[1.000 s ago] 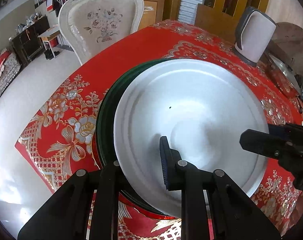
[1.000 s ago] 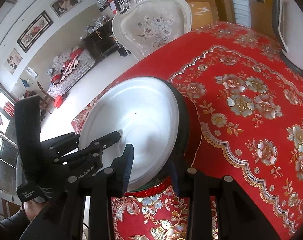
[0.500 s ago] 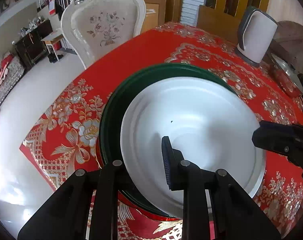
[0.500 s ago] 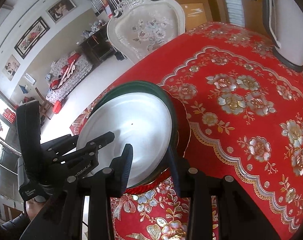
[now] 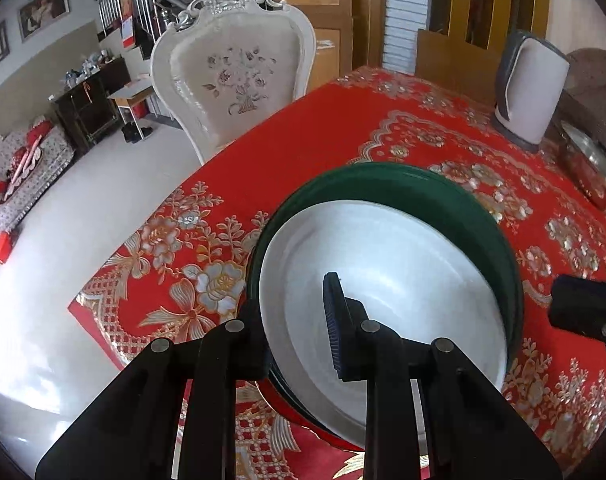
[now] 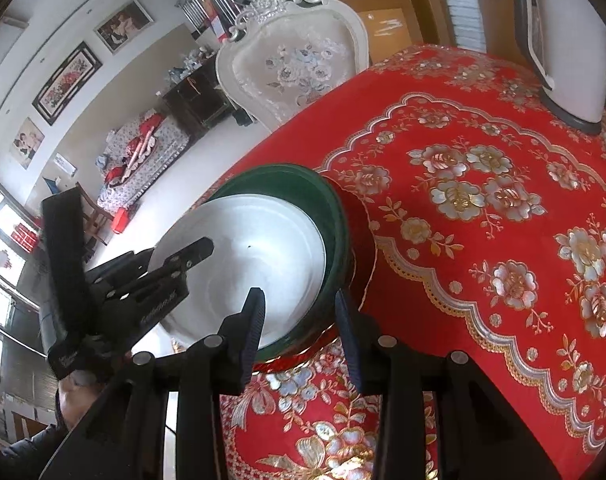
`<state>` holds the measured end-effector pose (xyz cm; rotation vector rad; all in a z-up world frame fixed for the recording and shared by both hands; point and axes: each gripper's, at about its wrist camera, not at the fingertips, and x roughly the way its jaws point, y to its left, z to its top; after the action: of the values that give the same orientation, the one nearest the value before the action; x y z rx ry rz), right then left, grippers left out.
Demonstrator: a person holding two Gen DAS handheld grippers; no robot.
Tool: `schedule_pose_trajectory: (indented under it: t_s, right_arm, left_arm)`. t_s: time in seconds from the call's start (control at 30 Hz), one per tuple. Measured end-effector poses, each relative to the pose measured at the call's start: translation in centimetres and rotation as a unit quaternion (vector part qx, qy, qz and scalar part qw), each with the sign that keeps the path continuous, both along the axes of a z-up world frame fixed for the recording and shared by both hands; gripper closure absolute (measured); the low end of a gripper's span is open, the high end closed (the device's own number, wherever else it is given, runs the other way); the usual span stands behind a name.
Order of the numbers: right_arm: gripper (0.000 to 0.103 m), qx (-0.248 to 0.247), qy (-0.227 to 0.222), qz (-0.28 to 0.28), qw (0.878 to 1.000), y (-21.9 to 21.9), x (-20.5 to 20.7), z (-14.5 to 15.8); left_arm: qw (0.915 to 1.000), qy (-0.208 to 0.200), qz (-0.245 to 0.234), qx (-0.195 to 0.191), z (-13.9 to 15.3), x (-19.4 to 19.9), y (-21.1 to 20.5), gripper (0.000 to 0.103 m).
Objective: Organize plates and bowls
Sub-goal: 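Lower the white plate into the green bowl with both grippers, then open both grippers and pull them away from the stack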
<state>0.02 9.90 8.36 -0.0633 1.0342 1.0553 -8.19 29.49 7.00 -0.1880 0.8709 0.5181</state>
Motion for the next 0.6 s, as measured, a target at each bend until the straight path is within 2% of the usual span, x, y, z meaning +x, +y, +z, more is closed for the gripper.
schedule_pose_trajectory:
  t_s: [0.07, 0.17, 0.23, 0.3, 0.47, 0.6]
  right_arm:
    - [0.059, 0.008, 0.001, -0.002, 1.000, -0.6, -0.3, 0.2]
    - [0.054, 0.019, 0.004, -0.003, 1.000, -1.5, -0.9, 0.3]
    - [0.054, 0.026, 0.009, -0.006, 1.000, -2.1, -1.2, 0.2]
    - [0.054, 0.033, 0.016, -0.010, 0.999, -2.6, -1.3, 0.0]
    - [0.054, 0.038, 0.030, -0.024, 0.999, -3.8, -1.2, -0.8]
    - [0.054, 0.043, 0.037, -0.036, 0.998, -5.2, -1.1, -1.0]
  left_arm:
    - [1.0000, -0.003, 0.004, 0.006, 0.0, 0.0, 0.0, 0.081]
    - [0.9997, -0.001, 0.010, 0.022, -0.2, 0.2, -0.4, 0.081]
    - [0.9998, -0.004, 0.006, 0.018, -0.4, 0.4, -0.5, 0.071]
    - [0.9997, -0.023, -0.002, -0.001, -0.4, 0.3, -0.5, 0.053]
    - [0.9977, -0.060, 0.004, 0.032, 0.3, 0.5, -0.9, 0.051]
    - [0.9965, -0.077, 0.010, 0.031, 1.0, 0.0, -0.6, 0.052]
